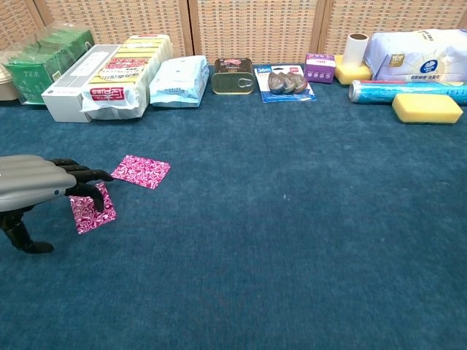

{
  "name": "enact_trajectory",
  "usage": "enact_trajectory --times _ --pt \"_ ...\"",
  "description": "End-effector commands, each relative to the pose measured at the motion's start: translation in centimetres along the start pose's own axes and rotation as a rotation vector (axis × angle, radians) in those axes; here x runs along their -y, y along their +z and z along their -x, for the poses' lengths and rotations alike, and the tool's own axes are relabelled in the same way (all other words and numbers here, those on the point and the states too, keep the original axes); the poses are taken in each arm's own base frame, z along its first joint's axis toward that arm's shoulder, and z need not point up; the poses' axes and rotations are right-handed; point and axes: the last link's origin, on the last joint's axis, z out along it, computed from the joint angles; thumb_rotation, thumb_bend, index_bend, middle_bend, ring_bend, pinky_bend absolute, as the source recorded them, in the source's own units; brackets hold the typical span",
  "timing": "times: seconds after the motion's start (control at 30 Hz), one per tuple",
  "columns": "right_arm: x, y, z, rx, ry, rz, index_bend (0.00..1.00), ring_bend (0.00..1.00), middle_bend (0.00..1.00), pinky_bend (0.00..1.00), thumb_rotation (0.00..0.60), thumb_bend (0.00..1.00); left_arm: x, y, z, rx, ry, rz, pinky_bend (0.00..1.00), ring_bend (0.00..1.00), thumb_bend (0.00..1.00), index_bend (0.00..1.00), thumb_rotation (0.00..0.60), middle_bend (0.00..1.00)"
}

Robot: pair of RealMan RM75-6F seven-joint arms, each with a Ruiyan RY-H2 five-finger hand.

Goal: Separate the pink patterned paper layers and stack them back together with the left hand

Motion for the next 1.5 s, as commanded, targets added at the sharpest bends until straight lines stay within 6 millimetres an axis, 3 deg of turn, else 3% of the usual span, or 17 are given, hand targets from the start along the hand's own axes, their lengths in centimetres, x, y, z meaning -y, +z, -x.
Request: enact_trajectory --times 0.03,0.23,0.77,1.5 --pt "0.0 0.0 0.0 0.001 0.0 0.0 0.0 0.0 0.0 0.0 0.6 0.01 -0.3 -0.4 0.0 0.002 -0.005 0.014 0.03 0.04 0.23 0.24 0.6 0.0" --pt "0.0 0.0 0.0 0.001 0.001 -0.001 0.0 0.0 0.0 0.0 0.6 0.01 -0.4 -0.7 -1.2 -0.105 0.007 0.047 0.03 0.04 0.23 0.24 0.6 0.0" --pt "0.1 0.0 0.1 0.003 -0.001 0.002 0.0 0.0 0.0 0.0 0.6 0.01 1.8 0.7 -0.6 -0.214 0.13 0.051 0.03 0.04 0.24 0.24 0.6 0.0" --pt "0.0 -0.1 0.0 -0.002 0.0 0.006 0.0 0.0 0.0 0.0 0.6 0.01 0.7 1.8 -0.2 -0.211 0.246 0.029 0.03 0.04 0.24 0.24 0.6 0.0"
